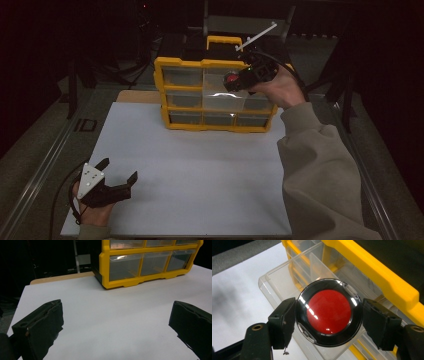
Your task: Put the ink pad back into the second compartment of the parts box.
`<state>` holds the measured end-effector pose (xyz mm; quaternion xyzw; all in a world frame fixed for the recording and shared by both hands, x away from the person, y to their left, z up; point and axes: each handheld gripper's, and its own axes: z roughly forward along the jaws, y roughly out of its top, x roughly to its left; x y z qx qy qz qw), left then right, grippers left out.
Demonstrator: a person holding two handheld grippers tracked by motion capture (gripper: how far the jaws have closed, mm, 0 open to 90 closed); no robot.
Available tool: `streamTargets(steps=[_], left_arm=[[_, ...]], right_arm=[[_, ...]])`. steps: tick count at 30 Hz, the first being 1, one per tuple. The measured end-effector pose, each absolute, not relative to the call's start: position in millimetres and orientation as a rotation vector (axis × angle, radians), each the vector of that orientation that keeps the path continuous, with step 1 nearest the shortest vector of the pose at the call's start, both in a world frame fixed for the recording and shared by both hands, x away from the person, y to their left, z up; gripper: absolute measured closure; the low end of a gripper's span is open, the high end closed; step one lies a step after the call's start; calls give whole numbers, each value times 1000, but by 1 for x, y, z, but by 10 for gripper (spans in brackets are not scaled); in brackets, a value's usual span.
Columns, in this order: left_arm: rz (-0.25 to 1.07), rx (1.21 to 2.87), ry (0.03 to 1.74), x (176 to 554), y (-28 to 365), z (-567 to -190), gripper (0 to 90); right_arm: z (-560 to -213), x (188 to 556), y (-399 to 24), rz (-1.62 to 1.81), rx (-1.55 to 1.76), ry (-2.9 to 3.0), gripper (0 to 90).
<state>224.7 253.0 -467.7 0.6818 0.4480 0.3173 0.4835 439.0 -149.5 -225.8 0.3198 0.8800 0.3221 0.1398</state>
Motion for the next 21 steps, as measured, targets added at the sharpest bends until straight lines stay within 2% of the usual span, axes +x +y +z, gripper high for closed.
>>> streamTargets(steps=[4,6,9,21], left_arm=[[772,1658,1091,225,253,-468,1],[774,1660,1090,225,253,-468,0],[773,1658,1092,225,254,-468,0],[774,1657,1092,224,253,-468,1]], right_arm=[[-226,439,-150,988,958,2513,282],[-227,436,-148,987,952,2468,171],[-227,437,-147,971,974,2454,108],[-227,433,-157,936,973,2420,113]])
